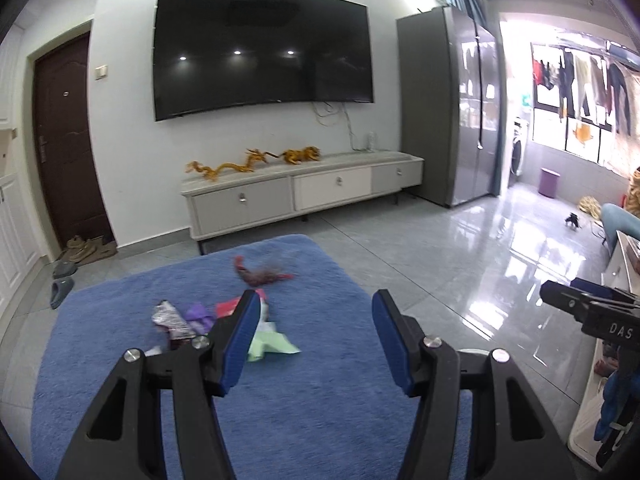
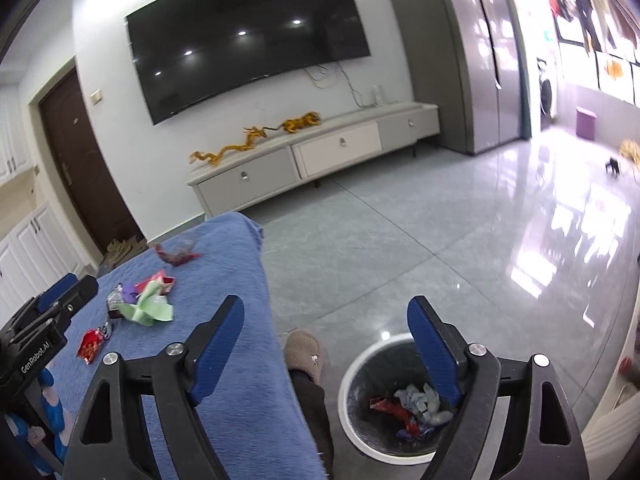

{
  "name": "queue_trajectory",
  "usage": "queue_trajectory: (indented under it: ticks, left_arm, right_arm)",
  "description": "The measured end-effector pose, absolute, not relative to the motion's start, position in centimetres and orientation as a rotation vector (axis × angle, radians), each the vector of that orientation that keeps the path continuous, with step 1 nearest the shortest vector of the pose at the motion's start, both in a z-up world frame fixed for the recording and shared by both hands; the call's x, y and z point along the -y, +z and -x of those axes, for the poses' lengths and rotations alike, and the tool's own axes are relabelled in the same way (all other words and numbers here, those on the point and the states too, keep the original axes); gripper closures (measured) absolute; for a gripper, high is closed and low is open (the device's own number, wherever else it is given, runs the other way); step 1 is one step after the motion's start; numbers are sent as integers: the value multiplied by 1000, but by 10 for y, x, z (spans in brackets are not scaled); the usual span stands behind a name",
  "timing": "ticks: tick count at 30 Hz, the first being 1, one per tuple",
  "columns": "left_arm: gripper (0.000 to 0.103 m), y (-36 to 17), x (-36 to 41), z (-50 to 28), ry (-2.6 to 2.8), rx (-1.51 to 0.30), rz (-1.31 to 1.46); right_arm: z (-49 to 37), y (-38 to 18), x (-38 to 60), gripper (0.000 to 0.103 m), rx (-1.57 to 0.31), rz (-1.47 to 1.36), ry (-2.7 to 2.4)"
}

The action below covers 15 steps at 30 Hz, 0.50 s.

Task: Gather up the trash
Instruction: 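Move both open tools back over the remaining trash on the rug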

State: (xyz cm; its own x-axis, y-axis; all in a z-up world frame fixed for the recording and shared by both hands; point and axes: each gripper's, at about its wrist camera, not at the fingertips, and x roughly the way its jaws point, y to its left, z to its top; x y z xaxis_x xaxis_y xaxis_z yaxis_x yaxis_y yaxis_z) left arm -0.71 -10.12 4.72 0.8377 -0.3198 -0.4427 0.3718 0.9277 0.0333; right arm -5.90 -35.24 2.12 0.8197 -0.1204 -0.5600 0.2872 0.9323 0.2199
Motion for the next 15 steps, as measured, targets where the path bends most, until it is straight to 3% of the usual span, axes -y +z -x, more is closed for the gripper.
queue_trajectory:
  ticks: [15]
  left_arm:
    - [47,59,5,23,-262,-409,-21]
  right_arm:
    - [59,71,266,13,-496,-139,-164]
